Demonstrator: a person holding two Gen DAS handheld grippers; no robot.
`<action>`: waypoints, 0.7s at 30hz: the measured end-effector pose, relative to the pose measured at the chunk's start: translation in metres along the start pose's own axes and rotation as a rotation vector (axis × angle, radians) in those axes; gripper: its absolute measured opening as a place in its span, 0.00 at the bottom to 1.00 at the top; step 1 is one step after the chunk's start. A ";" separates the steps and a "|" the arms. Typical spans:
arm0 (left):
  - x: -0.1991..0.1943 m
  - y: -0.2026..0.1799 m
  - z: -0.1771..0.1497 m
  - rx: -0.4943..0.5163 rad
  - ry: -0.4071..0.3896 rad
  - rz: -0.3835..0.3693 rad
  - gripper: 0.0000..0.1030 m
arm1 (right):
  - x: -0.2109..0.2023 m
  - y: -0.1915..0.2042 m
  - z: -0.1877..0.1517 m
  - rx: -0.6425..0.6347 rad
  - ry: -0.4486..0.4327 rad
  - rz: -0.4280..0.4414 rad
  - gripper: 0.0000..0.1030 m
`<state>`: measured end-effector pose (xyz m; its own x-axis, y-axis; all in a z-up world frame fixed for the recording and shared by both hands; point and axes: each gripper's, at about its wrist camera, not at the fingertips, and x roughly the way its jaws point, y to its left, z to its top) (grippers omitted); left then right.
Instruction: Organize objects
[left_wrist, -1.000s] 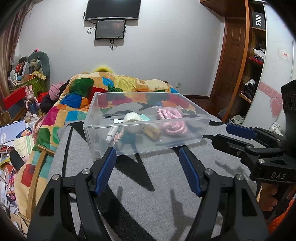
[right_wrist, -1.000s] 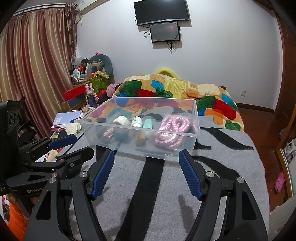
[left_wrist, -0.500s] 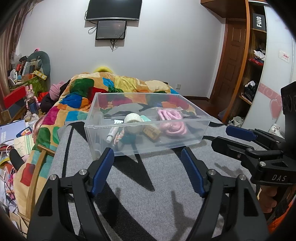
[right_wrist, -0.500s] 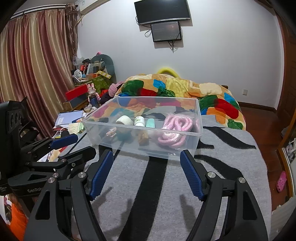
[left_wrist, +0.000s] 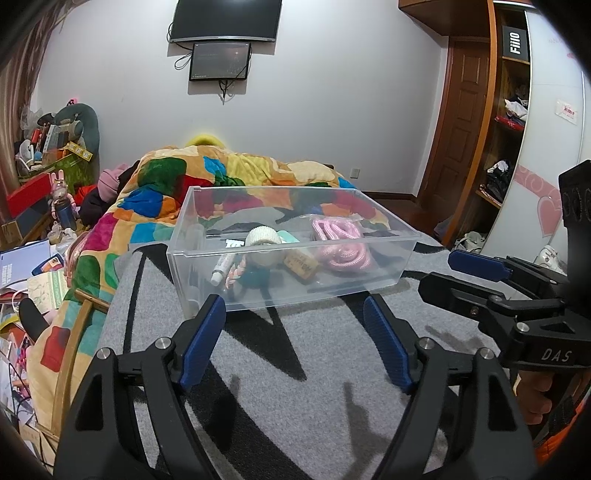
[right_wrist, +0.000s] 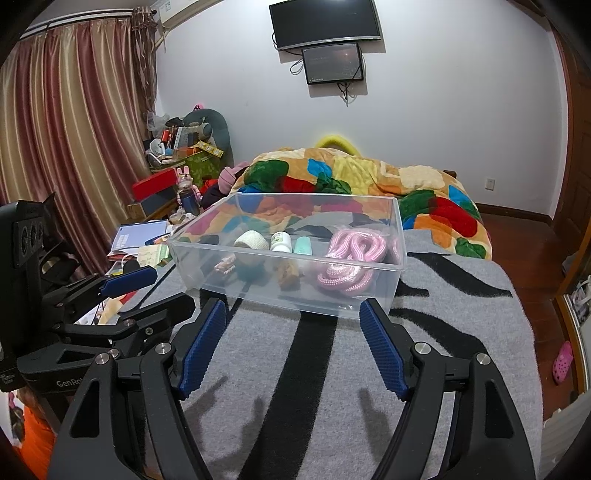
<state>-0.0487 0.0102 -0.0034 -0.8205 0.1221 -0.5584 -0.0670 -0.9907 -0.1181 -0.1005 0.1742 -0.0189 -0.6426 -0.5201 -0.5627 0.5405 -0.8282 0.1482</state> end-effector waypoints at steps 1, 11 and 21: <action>0.000 0.000 0.000 0.000 -0.001 0.000 0.78 | 0.000 0.000 0.000 0.001 0.000 0.001 0.70; -0.003 -0.003 0.001 0.005 -0.009 0.008 0.88 | -0.001 -0.001 0.000 0.010 -0.002 -0.006 0.71; -0.005 -0.001 -0.001 -0.001 -0.012 0.014 0.91 | -0.007 -0.003 0.000 0.016 -0.022 0.003 0.80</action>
<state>-0.0442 0.0102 -0.0009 -0.8283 0.1079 -0.5497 -0.0551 -0.9922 -0.1117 -0.0981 0.1801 -0.0153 -0.6529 -0.5267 -0.5443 0.5338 -0.8298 0.1626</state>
